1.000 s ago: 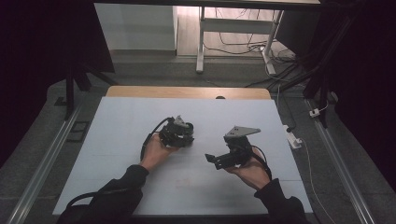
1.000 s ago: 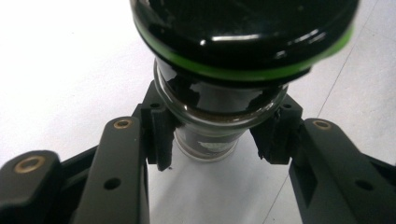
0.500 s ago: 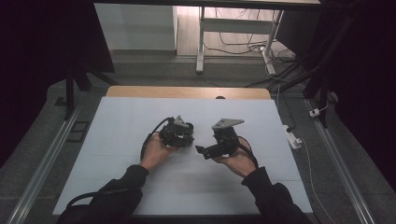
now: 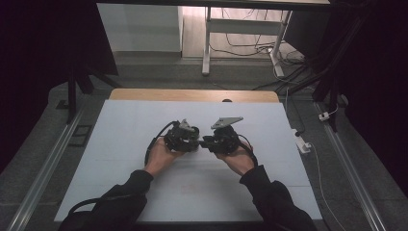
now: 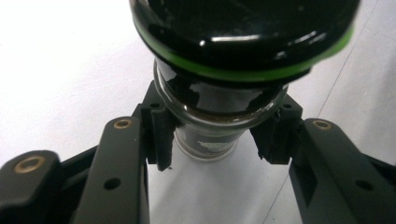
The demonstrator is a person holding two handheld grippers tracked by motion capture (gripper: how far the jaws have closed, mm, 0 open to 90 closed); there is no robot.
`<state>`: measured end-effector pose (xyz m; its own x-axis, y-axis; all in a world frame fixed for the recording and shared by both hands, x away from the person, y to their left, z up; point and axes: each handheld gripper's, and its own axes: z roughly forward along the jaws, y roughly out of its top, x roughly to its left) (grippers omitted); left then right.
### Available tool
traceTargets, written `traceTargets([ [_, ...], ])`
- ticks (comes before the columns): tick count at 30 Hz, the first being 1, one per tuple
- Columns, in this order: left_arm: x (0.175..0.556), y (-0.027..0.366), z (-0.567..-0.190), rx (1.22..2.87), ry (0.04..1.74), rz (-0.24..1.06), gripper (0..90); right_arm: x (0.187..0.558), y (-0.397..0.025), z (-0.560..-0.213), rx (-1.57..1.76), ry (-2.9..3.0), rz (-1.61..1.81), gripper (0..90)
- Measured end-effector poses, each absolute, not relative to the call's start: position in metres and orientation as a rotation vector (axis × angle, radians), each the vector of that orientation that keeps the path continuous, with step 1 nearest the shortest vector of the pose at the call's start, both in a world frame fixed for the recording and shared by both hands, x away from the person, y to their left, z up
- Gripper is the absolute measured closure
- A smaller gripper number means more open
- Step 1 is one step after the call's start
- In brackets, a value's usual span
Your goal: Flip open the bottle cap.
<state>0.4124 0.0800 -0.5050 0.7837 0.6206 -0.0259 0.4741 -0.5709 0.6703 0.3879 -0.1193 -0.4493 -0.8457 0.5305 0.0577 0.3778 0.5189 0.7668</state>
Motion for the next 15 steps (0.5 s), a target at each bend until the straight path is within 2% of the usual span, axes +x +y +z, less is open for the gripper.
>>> traceTargets([
  [1,0.412,0.080,-0.505,2.285,0.809,0.277,53.7,0.388,-0.118,-0.450,0.772,2.580,1.226,79.1],
  [2,0.412,0.080,-0.505,2.284,0.810,0.277,53.7,0.388,-0.118,-0.450,0.772,2.580,1.226,79.1],
  [3,0.412,0.080,-0.505,2.284,0.810,0.277,53.8,0.390,-0.116,-0.451,0.759,2.590,1.218,85.2],
  [5,0.412,0.080,-0.505,2.290,0.806,0.278,53.8,0.390,-0.115,-0.451,0.752,2.593,1.218,88.2],
  [15,0.412,0.080,-0.505,2.292,0.806,0.279,53.8,0.395,-0.100,-0.454,0.750,2.606,1.252,89.3],
])
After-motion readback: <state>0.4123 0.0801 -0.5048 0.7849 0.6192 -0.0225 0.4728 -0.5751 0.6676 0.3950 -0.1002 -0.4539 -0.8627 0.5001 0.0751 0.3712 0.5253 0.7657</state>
